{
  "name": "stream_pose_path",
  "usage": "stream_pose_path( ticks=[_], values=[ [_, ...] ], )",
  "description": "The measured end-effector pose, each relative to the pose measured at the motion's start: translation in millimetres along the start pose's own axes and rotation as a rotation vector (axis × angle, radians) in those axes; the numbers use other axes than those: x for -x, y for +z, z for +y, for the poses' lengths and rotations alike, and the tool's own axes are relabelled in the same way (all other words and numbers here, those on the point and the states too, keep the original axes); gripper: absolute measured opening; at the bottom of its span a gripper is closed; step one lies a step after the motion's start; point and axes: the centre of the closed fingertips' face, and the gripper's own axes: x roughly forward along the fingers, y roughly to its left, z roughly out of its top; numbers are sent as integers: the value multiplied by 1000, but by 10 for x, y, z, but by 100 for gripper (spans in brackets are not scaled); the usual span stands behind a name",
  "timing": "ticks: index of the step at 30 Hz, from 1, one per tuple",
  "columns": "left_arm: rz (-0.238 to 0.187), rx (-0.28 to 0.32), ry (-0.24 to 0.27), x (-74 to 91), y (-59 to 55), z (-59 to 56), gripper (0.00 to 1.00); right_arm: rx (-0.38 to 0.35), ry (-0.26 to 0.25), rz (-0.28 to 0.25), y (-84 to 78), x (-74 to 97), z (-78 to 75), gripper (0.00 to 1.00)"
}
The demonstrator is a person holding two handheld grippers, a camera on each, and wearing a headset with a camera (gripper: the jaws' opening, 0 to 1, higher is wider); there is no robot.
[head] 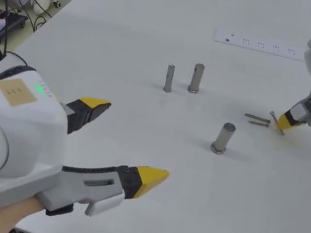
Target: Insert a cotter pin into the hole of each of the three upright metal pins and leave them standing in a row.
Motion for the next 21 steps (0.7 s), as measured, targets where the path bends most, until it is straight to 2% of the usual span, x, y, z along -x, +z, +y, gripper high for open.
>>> stream_pose_path(
  ticks=[7,11,15,17,18,21],
  values=[
    [3,-2,2,15,-9,4,76,-21,-9,0,-43,-14,-32,4],
    [3,-1,3,19,-12,2,76,-79,0,2,-84,-13,-3,4],
    [5,-2,2,19,-20,-7,76,-99,-1,13,-115,-5,28,4],
    [3,-2,2,20,-19,-10,76,-133,2,18,-130,0,52,4],
    [3,-1,2,21,-19,-10,76,-175,7,22,-134,1,59,4],
    [3,-5,2,23,-17,-16,76,-281,57,0,-117,9,162,4]
  ],
)
